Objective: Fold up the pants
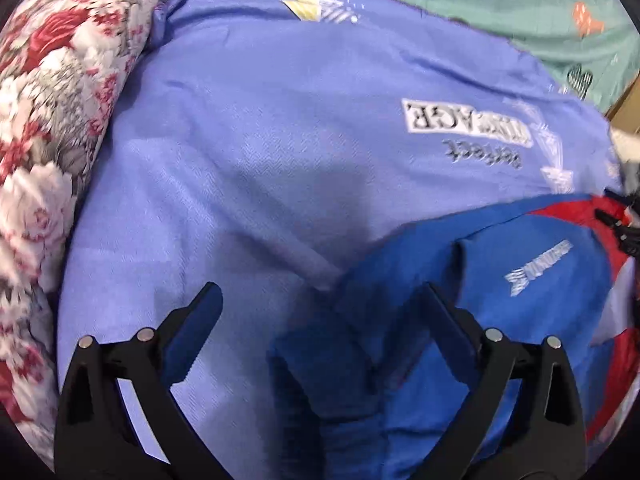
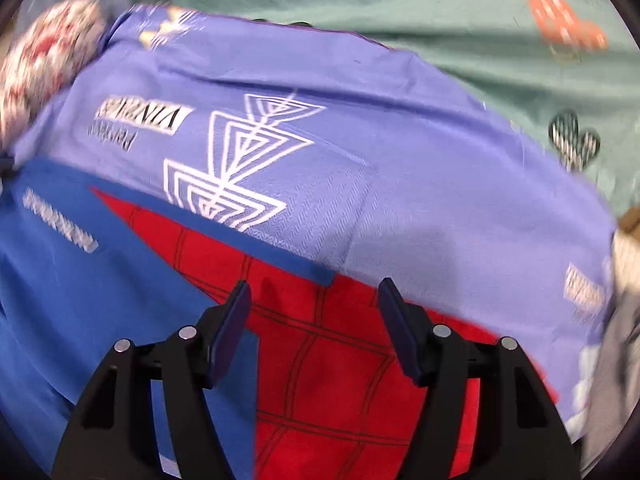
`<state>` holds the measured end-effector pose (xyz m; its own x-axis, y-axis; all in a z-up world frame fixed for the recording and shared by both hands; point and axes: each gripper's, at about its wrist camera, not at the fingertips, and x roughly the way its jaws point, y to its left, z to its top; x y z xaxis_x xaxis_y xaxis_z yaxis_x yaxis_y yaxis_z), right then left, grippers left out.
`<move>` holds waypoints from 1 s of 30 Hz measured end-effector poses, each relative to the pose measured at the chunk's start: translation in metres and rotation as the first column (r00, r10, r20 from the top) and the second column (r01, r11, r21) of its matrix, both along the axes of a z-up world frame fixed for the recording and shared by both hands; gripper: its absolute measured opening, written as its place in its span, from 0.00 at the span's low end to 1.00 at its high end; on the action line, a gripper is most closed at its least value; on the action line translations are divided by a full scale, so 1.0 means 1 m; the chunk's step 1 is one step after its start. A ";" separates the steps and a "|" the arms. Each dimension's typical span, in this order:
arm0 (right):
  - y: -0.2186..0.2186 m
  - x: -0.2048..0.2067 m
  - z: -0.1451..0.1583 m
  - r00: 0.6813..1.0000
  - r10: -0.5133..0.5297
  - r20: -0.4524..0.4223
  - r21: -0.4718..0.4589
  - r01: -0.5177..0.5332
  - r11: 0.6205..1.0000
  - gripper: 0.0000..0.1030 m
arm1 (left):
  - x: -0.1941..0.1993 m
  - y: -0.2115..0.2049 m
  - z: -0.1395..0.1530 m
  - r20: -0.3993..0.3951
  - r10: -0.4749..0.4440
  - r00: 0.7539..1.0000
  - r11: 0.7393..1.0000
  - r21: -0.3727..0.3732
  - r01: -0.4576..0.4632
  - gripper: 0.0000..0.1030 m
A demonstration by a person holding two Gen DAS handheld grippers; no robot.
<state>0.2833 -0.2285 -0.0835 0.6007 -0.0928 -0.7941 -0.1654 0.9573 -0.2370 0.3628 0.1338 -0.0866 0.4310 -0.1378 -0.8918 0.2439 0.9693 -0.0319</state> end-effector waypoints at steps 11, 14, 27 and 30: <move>0.005 0.033 -0.011 0.972 0.183 -0.145 0.018 -0.182 0.983 0.63 | -0.011 -0.037 -0.005 0.064 -0.270 0.961 0.955 0.144 0.259 0.21; 0.008 0.026 -0.008 0.954 0.241 -0.179 0.070 -0.232 0.970 0.32 | -0.021 -0.039 0.002 0.109 -0.280 0.954 0.954 0.142 0.264 0.10; 0.004 -0.042 0.057 0.977 0.207 -0.045 0.130 -0.199 0.971 0.04 | -0.094 -0.033 0.081 0.320 -0.262 0.911 0.964 0.035 0.264 0.05; -0.006 -0.090 0.081 0.978 0.209 -0.023 0.204 -0.200 0.958 0.04 | -0.133 -0.034 0.101 0.386 -0.288 0.877 0.953 0.021 0.304 0.05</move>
